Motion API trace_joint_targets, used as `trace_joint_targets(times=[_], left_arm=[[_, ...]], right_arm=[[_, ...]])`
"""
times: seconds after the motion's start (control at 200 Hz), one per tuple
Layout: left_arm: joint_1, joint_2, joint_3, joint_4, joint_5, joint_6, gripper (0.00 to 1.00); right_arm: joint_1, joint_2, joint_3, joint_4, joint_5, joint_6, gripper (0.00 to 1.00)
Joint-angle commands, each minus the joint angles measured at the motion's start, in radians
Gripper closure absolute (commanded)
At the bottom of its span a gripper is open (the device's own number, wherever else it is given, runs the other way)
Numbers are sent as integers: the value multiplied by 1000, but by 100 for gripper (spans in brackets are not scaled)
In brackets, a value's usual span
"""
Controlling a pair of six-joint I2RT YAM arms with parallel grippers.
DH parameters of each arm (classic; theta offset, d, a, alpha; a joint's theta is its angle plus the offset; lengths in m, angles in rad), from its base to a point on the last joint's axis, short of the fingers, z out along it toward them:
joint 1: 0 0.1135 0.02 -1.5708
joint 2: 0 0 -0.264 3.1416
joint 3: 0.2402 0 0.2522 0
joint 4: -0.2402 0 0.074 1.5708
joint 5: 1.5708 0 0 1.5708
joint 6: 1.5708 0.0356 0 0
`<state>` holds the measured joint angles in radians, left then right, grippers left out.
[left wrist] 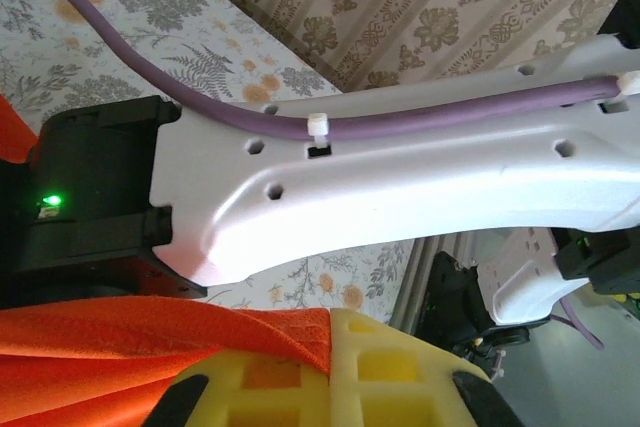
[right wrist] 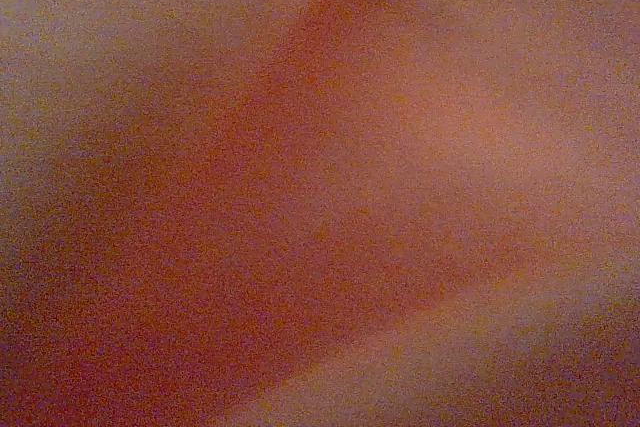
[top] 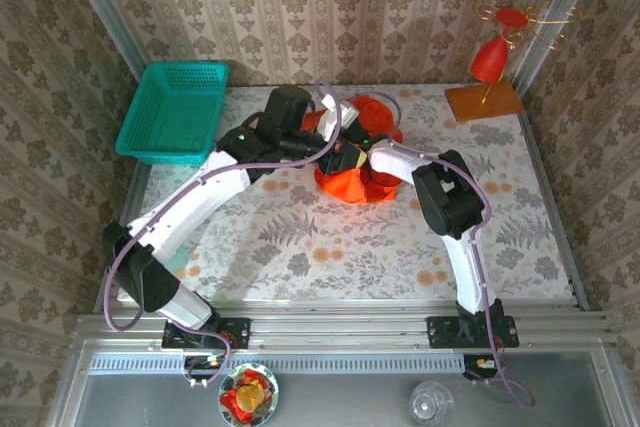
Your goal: Fold the inside-out t-shirt
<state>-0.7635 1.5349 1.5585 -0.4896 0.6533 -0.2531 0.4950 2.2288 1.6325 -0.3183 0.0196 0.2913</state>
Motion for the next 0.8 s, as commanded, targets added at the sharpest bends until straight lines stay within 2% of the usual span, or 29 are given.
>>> trace_joint_targets(times=[0.0, 0.07, 0.13, 0.2, 0.28, 0.35, 0.39, 0.61, 0.795], left_arm=[[-22, -83, 51, 23, 8, 22, 100], [-20, -90, 59, -2, -60, 49, 100], [-15, -94, 62, -30, -129, 75, 100], [3, -103, 51, -52, -198, 99, 100], [48, -114, 11, -48, -247, 95, 100], [118, -127, -45, -23, -254, 74, 100], [157, -135, -86, 0, -258, 61, 100], [338, -113, -307, 70, -342, 73, 100], [405, -41, -481, 135, -358, 74, 100]], right_arm=[[2, 42, 32, -213, 0, -5, 36], [8, 16, -7, -214, -2, -17, 44], [12, -18, -52, -212, -6, -18, 57], [16, -75, -123, -187, -13, -20, 76], [21, -152, -198, -166, -22, -21, 91], [29, -225, -256, -154, -33, -31, 97], [35, -267, -287, -151, -40, -39, 100], [63, -488, -418, -165, -58, -66, 100], [65, -652, -510, -135, -69, -74, 100]])
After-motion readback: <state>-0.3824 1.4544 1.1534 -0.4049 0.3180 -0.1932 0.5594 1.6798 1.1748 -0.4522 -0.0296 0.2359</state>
